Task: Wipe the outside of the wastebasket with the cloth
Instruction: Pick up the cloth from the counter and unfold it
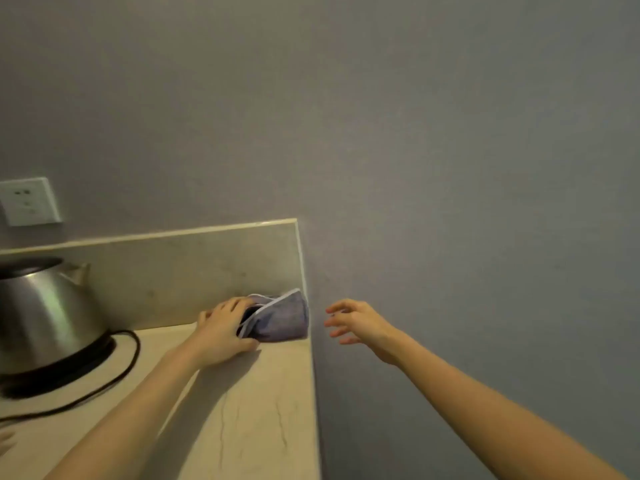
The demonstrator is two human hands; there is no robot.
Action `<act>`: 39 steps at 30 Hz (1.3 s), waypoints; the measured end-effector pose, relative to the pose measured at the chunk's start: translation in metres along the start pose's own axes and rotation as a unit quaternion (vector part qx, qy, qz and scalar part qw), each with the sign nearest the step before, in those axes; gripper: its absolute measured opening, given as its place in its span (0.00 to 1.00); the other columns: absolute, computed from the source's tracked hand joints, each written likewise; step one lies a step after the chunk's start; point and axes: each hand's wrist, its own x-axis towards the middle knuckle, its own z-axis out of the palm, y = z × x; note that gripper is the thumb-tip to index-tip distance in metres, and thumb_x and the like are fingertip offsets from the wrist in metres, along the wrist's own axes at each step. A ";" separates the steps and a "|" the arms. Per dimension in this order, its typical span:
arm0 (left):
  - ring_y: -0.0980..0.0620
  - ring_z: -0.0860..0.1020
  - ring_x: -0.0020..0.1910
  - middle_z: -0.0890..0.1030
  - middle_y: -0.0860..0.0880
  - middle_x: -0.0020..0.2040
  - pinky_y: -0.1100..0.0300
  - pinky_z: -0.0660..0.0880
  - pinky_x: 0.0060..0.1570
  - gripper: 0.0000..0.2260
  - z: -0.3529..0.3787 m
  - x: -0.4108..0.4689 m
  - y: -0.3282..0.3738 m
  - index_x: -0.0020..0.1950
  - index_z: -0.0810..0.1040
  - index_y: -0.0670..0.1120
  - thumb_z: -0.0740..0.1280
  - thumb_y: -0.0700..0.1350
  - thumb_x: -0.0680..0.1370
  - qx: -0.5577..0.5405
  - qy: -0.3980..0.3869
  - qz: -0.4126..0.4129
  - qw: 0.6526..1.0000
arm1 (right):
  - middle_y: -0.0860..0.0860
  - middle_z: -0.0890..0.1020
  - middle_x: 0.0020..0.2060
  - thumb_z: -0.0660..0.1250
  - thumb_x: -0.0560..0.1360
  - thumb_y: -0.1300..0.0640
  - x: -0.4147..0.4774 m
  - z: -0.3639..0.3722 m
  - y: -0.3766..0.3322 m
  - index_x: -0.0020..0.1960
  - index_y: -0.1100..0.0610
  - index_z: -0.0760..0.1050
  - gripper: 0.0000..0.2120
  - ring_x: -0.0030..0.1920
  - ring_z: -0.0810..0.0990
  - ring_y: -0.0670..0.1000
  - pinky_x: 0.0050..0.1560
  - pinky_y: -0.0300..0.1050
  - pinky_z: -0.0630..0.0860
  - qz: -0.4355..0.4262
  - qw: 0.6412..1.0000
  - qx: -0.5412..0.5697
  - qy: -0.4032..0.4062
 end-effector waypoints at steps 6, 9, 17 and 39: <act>0.43 0.71 0.64 0.70 0.47 0.65 0.45 0.68 0.56 0.23 -0.001 0.018 -0.001 0.64 0.70 0.54 0.70 0.49 0.70 -0.060 -0.019 -0.052 0.997 | 0.55 0.77 0.49 0.66 0.75 0.62 0.021 0.031 -0.002 0.61 0.61 0.73 0.14 0.40 0.76 0.48 0.38 0.39 0.73 -0.004 1.000 0.016 0.021; 0.40 0.75 0.57 0.72 0.44 0.58 0.44 0.73 0.53 0.15 0.003 0.018 -0.001 0.58 0.71 0.49 0.67 0.44 0.73 -0.066 0.004 -0.038 0.997 | 0.54 0.76 0.49 0.67 0.74 0.62 0.034 0.045 0.001 0.62 0.61 0.72 0.17 0.39 0.75 0.46 0.36 0.38 0.73 -0.009 0.999 0.013 0.028; 0.41 0.76 0.51 0.72 0.44 0.55 0.46 0.75 0.47 0.08 0.001 0.018 0.001 0.55 0.68 0.48 0.62 0.44 0.77 -0.002 0.048 0.033 0.998 | 0.58 0.72 0.58 0.73 0.69 0.55 0.068 0.069 0.003 0.58 0.55 0.68 0.21 0.56 0.75 0.58 0.52 0.49 0.75 -0.007 0.992 -0.063 0.111; 0.46 0.73 0.41 0.73 0.49 0.42 0.51 0.69 0.40 0.07 -0.037 0.004 0.162 0.42 0.70 0.47 0.66 0.39 0.69 -0.235 0.157 0.135 0.950 | 0.60 0.78 0.41 0.66 0.71 0.69 0.001 -0.035 -0.017 0.48 0.63 0.76 0.06 0.39 0.77 0.57 0.36 0.50 0.75 0.041 0.887 0.403 0.223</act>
